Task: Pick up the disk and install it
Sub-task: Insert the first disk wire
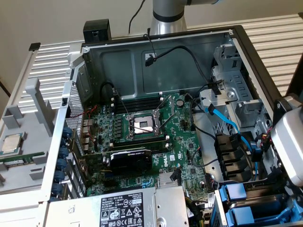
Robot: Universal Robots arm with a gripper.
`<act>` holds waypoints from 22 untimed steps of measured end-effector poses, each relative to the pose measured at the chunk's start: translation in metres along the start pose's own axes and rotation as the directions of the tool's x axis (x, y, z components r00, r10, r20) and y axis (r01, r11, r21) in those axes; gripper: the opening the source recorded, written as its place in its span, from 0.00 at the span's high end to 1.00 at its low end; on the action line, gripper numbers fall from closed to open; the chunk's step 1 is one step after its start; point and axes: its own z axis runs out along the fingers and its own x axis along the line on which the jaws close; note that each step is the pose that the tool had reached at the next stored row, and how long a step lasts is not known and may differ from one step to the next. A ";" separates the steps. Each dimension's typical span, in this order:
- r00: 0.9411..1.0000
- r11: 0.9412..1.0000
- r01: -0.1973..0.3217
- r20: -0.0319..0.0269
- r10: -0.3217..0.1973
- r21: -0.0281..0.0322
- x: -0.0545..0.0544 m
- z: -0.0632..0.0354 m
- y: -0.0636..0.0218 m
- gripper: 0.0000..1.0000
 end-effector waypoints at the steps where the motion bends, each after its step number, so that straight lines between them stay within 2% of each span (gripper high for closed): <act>1: 1.000 1.000 0.000 0.000 0.000 0.000 0.000 -0.0005 0.0000 0.83; 5: 1.000 1.000 0.000 -0.001 0.000 0.000 -0.002 -0.0051 -0.0003 0.83; 6: 1.000 1.000 0.000 -0.004 0.000 -0.001 -0.004 -0.0061 -0.0006 0.83; 8: 1.000 1.000 0.000 -0.015 0.000 -0.003 -0.007 -0.0083 -0.0012 0.83; 9: 1.000 1.000 -0.001 -0.023 0.001 -0.005 -0.009 -0.0089 -0.0015 0.83; 10: 0.999 1.000 -0.001 -0.034 0.001 -0.007 -0.011 -0.0093 -0.0019 0.83; 15: 0.996 1.000 -0.004 -0.090 0.002 -0.018 -0.020 -0.0118 -0.0034 0.83; 20: 0.990 1.000 -0.007 -0.138 0.003 -0.027 -0.028 -0.0166 -0.0047 0.83; 21: 0.989 1.000 -0.008 -0.149 0.003 -0.029 -0.029 -0.0171 -0.0049 0.83; 22: 0.987 0.999 -0.009 -0.163 0.003 -0.032 -0.031 -0.0174 -0.0051 0.83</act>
